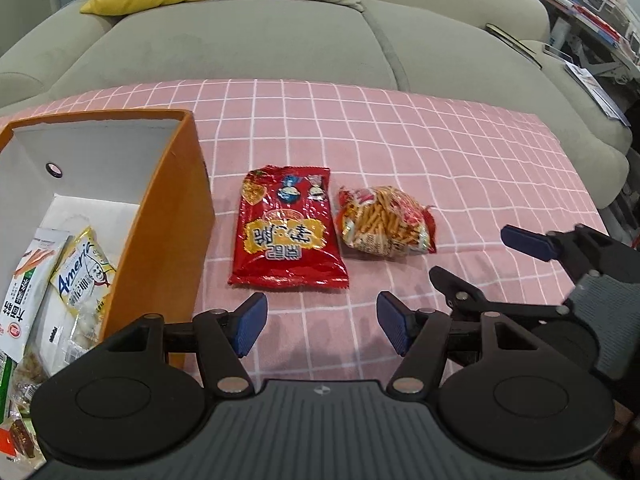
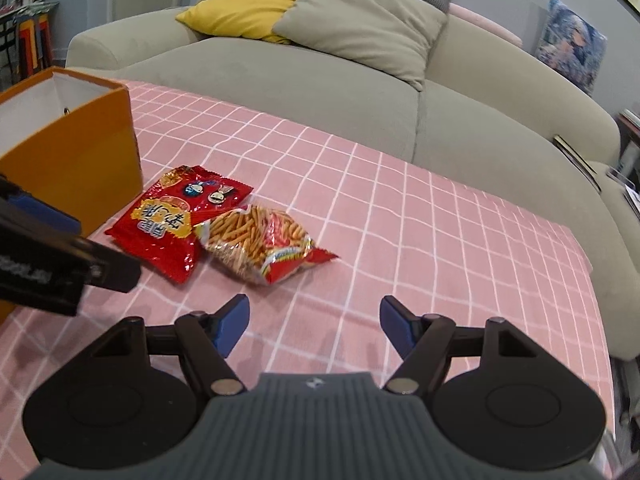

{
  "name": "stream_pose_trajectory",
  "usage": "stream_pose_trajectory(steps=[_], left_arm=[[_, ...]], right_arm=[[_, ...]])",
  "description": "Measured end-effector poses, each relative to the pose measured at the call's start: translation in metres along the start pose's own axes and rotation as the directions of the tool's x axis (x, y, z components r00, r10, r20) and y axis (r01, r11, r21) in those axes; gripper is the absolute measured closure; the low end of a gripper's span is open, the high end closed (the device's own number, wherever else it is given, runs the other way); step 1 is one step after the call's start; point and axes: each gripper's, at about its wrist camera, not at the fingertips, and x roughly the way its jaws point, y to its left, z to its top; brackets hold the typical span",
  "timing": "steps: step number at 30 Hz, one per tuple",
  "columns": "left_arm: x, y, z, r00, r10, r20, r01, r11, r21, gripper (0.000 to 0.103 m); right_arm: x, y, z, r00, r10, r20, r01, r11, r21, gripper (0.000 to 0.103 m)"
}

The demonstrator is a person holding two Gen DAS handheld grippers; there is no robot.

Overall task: Organize snacks
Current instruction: 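Reach the left tool to the red snack bag while the right tool reaches the stick-snack bag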

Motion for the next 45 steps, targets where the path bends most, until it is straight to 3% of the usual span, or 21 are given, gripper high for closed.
stream_pose_trajectory(steps=[5,8,10,11,13,14,24,26,29,35,38,40,42,45], left_arm=[[0.007,0.005,0.003,1.0,0.001,-0.023,-0.001,1.0,-0.021,0.029],[0.01,0.007,0.001,0.999,0.002,-0.034,-0.003,1.0,-0.027,0.029],[0.011,0.007,0.0,0.999,0.003,-0.032,-0.004,1.0,-0.024,0.029],[0.012,0.008,-0.001,1.0,0.002,-0.031,-0.003,1.0,-0.023,0.029],[0.011,0.009,-0.002,1.0,-0.005,-0.021,0.005,1.0,-0.02,0.029],[0.01,0.009,-0.003,1.0,-0.013,-0.014,0.012,1.0,-0.016,0.029],[0.018,0.006,-0.005,0.999,-0.033,0.03,0.033,0.999,-0.013,0.028],[0.021,0.005,-0.003,0.999,-0.029,0.033,0.03,0.999,-0.027,0.027],[0.027,0.002,-0.001,0.999,-0.022,0.027,0.023,0.999,-0.031,0.027],[0.029,0.01,0.0,1.0,-0.017,0.004,0.017,0.997,-0.078,0.028],[0.028,0.013,-0.001,1.0,-0.021,-0.003,0.02,0.995,-0.099,0.028],[0.028,0.014,-0.001,1.0,-0.018,0.0,0.018,0.995,-0.103,0.028],[0.03,0.014,-0.002,1.0,-0.018,0.0,0.018,0.993,-0.115,0.028],[0.038,0.011,-0.001,1.0,-0.027,-0.008,0.025,0.988,-0.153,0.028]], right_arm=[[0.024,0.001,0.009,1.0,0.019,-0.002,-0.019,0.999,-0.043,0.035],[0.034,0.002,0.012,0.999,0.032,-0.017,-0.032,0.999,-0.037,0.049],[0.037,0.004,0.012,0.999,0.039,-0.026,-0.04,0.999,-0.034,0.068],[0.038,0.005,0.011,0.999,0.038,-0.03,-0.039,0.999,-0.033,0.073],[0.037,0.008,0.008,0.999,0.035,-0.04,-0.036,0.999,-0.035,0.099],[0.036,0.009,0.006,0.998,0.035,-0.043,-0.037,0.999,-0.034,0.103],[0.014,0.009,-0.013,0.997,0.071,-0.018,-0.07,0.997,0.031,0.103],[0.009,0.008,-0.011,0.999,0.044,-0.002,-0.044,0.999,0.014,0.103],[0.004,0.0,-0.002,0.999,0.035,0.041,-0.035,0.999,0.009,0.073],[0.015,-0.005,0.015,0.996,0.061,0.066,-0.059,0.998,-0.034,0.07],[0.027,-0.003,0.018,0.995,0.087,0.037,-0.086,0.996,-0.025,0.074],[0.032,-0.003,0.016,0.995,0.1,0.023,-0.1,0.995,-0.005,0.098],[0.028,-0.003,0.011,0.994,0.103,0.034,-0.103,0.995,0.009,0.103],[0.02,-0.002,0.001,0.997,0.064,0.039,-0.065,0.997,0.032,0.103]])
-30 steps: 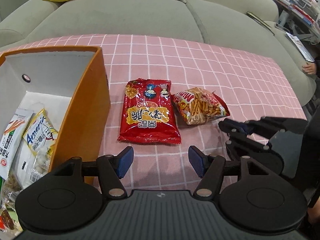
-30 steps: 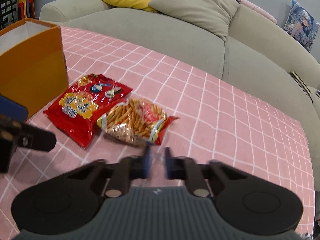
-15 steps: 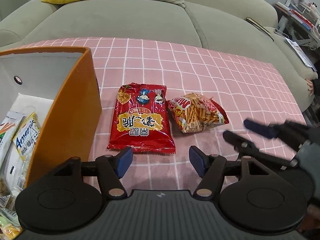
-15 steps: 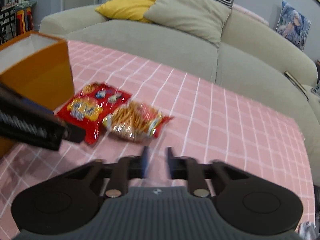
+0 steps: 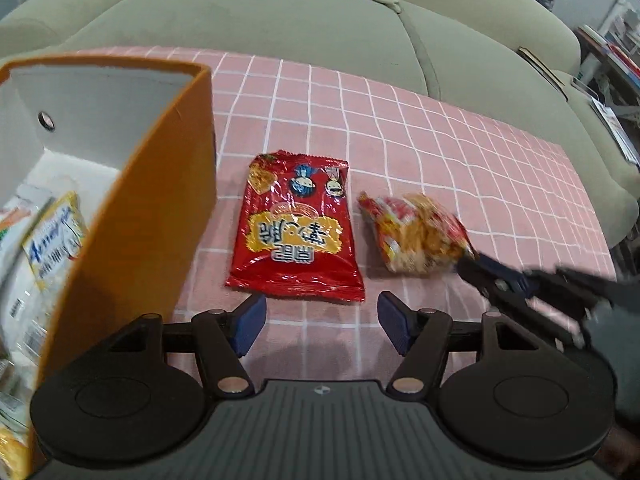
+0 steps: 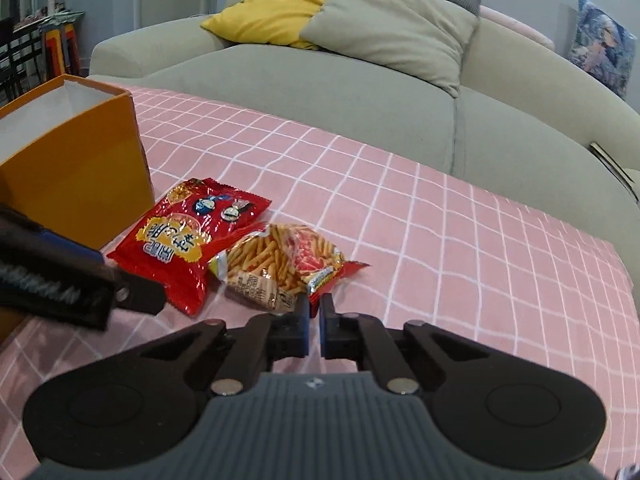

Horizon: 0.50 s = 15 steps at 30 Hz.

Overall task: Organize snacks
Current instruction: 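Reach the left tool to the red snack bag while the right tool reaches the stick-snack bag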

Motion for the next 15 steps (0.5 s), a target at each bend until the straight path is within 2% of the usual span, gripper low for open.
stream_pose_trajectory(steps=[3,6,11,14,15], left_arm=[[0.009,-0.009,-0.001,1.0,-0.013,-0.004,0.012,0.999,-0.031,0.028],[0.021,-0.015,-0.003,0.999,0.045,-0.006,-0.045,0.997,-0.056,0.028],[0.035,-0.016,0.0,0.995,0.102,0.008,-0.1,0.988,-0.12,0.03],[0.037,-0.014,0.001,0.992,0.123,0.018,-0.12,0.986,-0.116,0.054],[0.036,-0.012,-0.001,0.992,0.121,0.019,-0.118,0.987,-0.113,0.068]], right_arm=[[-0.008,0.0,-0.015,0.999,-0.047,-0.026,0.049,0.996,0.072,0.103],[-0.013,0.004,-0.028,0.997,-0.068,-0.045,0.072,0.991,0.109,0.103],[-0.013,0.003,-0.036,0.995,-0.077,-0.062,0.085,0.987,0.136,0.103],[-0.011,0.002,-0.036,0.995,-0.075,-0.066,0.084,0.986,0.145,0.103],[-0.01,0.003,-0.036,0.995,-0.073,-0.066,0.082,0.986,0.146,0.103]])
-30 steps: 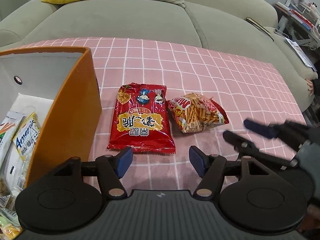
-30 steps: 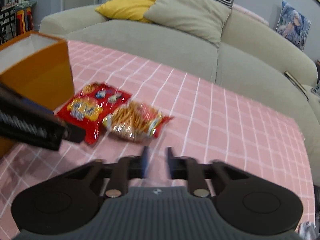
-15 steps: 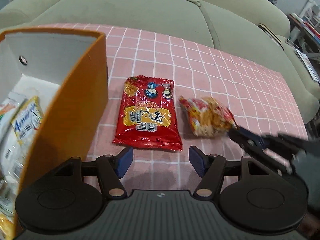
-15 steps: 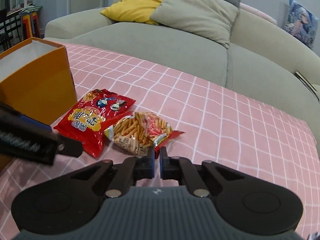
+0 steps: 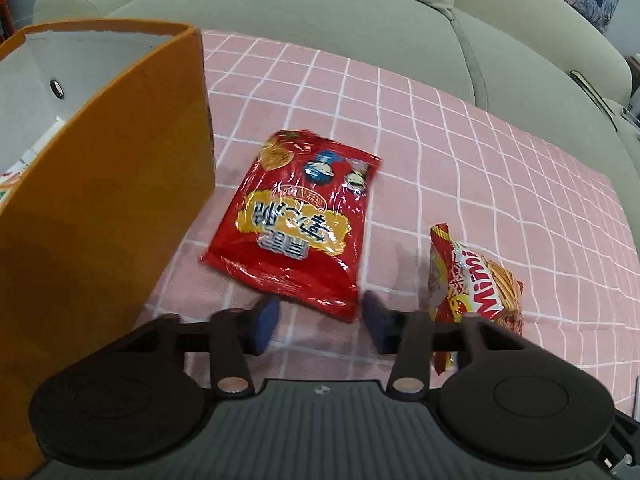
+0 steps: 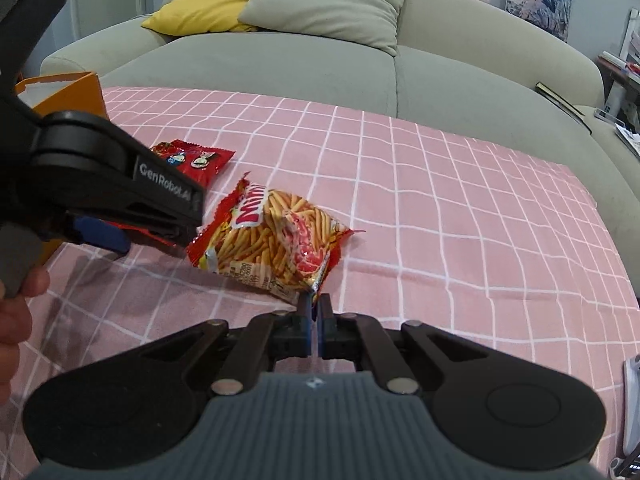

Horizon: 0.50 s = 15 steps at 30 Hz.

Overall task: Organize snacks
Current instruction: 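Reach the left tool to the red snack bag while the right tool reaches the stick-snack bag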

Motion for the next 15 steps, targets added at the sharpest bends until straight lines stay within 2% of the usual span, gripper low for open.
stream_pose_trajectory(steps=[1,2,3,4,9,15], left_arm=[[-0.001,0.003,0.0,1.0,-0.006,-0.005,0.006,1.0,0.0,0.078],[-0.001,0.007,0.0,1.0,-0.018,-0.013,0.018,1.0,-0.005,0.084],[-0.001,0.01,0.001,0.999,-0.031,-0.024,0.03,0.999,-0.014,0.095],[-0.001,0.014,0.001,0.999,-0.039,-0.032,0.039,0.999,-0.02,0.099],[-0.011,0.021,-0.003,0.995,-0.081,-0.061,0.082,0.997,0.005,0.102],[-0.039,0.03,-0.026,0.988,-0.109,-0.111,0.113,0.993,0.031,0.103]], right_arm=[[0.0,0.0,0.0,1.0,0.001,0.001,-0.001,1.0,0.001,0.103],[0.0,-0.001,0.0,1.0,0.002,0.001,-0.002,1.0,0.004,0.103],[0.0,-0.001,0.0,1.0,0.002,-0.001,-0.002,1.0,0.006,0.103],[0.0,0.0,-0.001,1.0,0.002,-0.003,-0.002,1.0,0.008,0.103],[-0.005,0.002,-0.001,1.0,0.008,-0.013,-0.008,0.999,0.031,0.103],[-0.026,0.008,-0.013,0.999,0.011,-0.037,-0.009,0.998,0.065,0.103]])
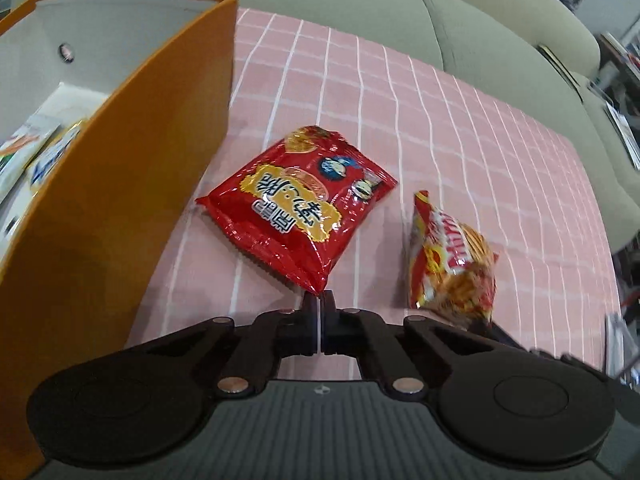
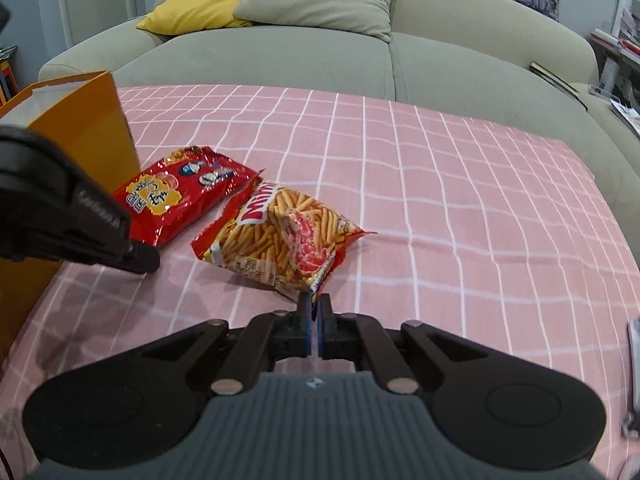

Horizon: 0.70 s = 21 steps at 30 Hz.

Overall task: Organize snacks
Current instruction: 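Reach the left tool to the red snack bag while the right tool reaches the stick-snack bag, then grasp the red snack bag with the left tool while the right tool grasps the stick-snack bag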

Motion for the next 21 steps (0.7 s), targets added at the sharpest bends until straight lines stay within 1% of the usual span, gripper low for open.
stream_pose_trajectory(steps=[4,7,9,11,14,17,19,21], left_arm=[[-0.021,0.01,-0.027,0.999,-0.019,-0.039,0.019,1.0,0.01,0.103],[-0.037,0.017,-0.05,0.997,-0.015,-0.073,0.019,0.999,0.05,0.103],[-0.043,0.02,-0.062,0.996,-0.023,-0.086,0.028,0.998,0.061,0.103],[-0.047,0.025,-0.074,0.994,-0.028,-0.107,0.033,0.998,0.046,0.103],[-0.054,0.033,-0.086,0.991,-0.037,-0.129,0.04,0.999,0.024,0.103],[-0.06,0.039,-0.095,0.988,-0.041,-0.152,0.046,0.998,0.031,0.103],[-0.061,0.042,-0.098,0.985,-0.045,-0.169,0.053,0.998,0.044,0.103],[-0.066,0.041,-0.104,0.984,-0.046,-0.175,0.059,0.996,0.072,0.103]], right_arm=[[-0.021,0.008,-0.018,1.0,-0.013,-0.017,0.014,0.999,0.041,0.103],[-0.035,0.015,-0.03,0.999,-0.019,-0.039,0.022,0.997,0.069,0.103],[-0.045,0.021,-0.036,0.998,-0.021,-0.056,0.025,0.997,0.073,0.103],[-0.056,0.029,-0.043,0.997,-0.02,-0.071,0.025,0.998,0.06,0.103],[-0.068,0.04,-0.053,0.993,-0.002,-0.114,0.008,0.999,0.05,0.103],[-0.08,0.049,-0.06,0.985,0.013,-0.172,-0.002,0.998,0.062,0.103],[-0.088,0.053,-0.067,0.981,0.035,-0.192,-0.021,0.997,0.079,0.103],[-0.093,0.056,-0.073,0.979,0.033,-0.201,-0.018,0.997,0.075,0.103]])
